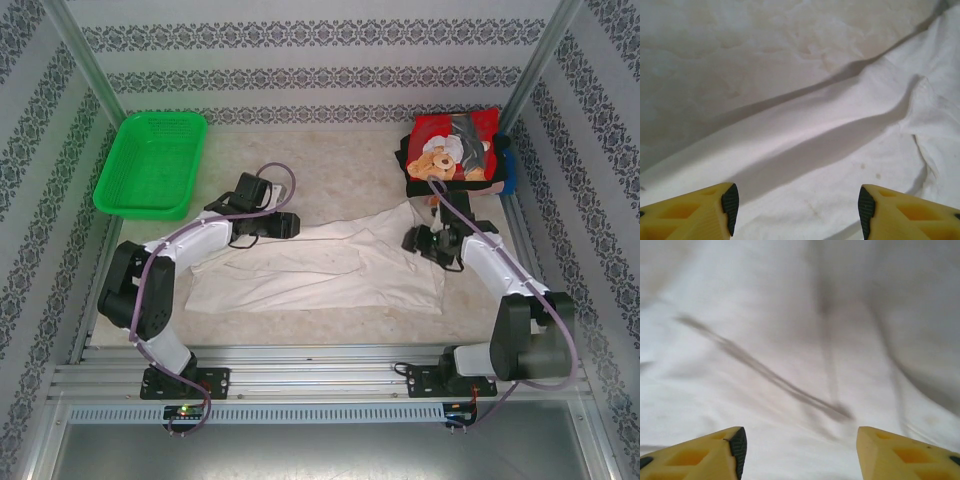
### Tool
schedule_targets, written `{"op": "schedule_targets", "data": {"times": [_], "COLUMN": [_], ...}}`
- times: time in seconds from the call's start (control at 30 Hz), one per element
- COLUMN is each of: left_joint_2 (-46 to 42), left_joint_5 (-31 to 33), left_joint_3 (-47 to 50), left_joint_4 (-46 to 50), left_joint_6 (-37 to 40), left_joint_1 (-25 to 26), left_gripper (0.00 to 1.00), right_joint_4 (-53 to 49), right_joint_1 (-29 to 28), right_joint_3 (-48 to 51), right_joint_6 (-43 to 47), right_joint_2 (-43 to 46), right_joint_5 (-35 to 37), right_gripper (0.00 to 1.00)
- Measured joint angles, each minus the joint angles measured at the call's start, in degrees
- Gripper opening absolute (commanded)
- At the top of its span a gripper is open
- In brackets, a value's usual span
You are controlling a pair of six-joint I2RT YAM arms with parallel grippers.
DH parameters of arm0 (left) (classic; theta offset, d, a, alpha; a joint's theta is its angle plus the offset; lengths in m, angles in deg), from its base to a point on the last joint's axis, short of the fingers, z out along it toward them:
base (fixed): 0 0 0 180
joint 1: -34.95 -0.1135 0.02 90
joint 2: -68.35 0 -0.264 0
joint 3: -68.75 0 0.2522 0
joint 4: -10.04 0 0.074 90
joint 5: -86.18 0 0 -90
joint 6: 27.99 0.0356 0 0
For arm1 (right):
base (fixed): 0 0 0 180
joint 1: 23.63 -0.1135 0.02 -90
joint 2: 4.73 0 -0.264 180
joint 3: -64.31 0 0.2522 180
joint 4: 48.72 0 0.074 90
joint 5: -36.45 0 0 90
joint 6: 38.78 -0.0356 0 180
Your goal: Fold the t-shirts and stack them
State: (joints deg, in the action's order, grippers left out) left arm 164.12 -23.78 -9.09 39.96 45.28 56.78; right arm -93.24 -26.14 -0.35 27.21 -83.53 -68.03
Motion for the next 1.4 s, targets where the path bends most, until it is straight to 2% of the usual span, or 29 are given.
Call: {"op": "schedule_targets", "data": {"times": [0.07, 0.23, 0.4, 0.53, 0.87, 1.03, 1.4], "left_joint_2": [-0.59, -1.86, -7.54, -14.21, -31.15, -34.82, -37.81], "left_joint_5": [-0.76, -2.05, -2.29, -1.27, 7.74, 11.28, 11.65], "left_joint_3": [0.96, 2.12, 3.87, 5.01, 4.76, 2.32, 0.83], "left_joint_4": [-0.31, -0.35, -0.31, -0.26, 5.66, 11.34, 20.79], "left_joint_6": [0.35, 1.16, 1.29, 0.17, -0.7, 0.72, 2.62], "left_joint_1": [0.22, 0.74, 1.4, 1.84, 2.14, 2.14, 2.14], "left_gripper": [0.66, 0.67, 0.68, 0.74, 0.93, 0.95, 0.97], "right_joint_4": [1.9, 4.7, 2.71, 0.66, -5.22, -6.8, -8.33], "right_joint_1": [-0.63, -1.51, -3.43, -4.66, -7.89, -7.89, -9.68], "right_joint_3": [-4.57, -16.85, -25.77, -29.97, -32.94, -32.94, -32.04], "right_joint_6": [1.57, 5.75, 9.99, 12.5, 18.1, 20.26, 23.87], "right_joint_2": [-3.54, -19.47, -30.77, -35.26, -38.12, -38.12, -38.12], "right_joint_5": [-3.93, -12.13, -15.43, -17.11, -16.37, -15.15, -12.7], "right_gripper": [0.6, 0.6, 0.6, 0.59, 0.59, 0.57, 0.49]}}
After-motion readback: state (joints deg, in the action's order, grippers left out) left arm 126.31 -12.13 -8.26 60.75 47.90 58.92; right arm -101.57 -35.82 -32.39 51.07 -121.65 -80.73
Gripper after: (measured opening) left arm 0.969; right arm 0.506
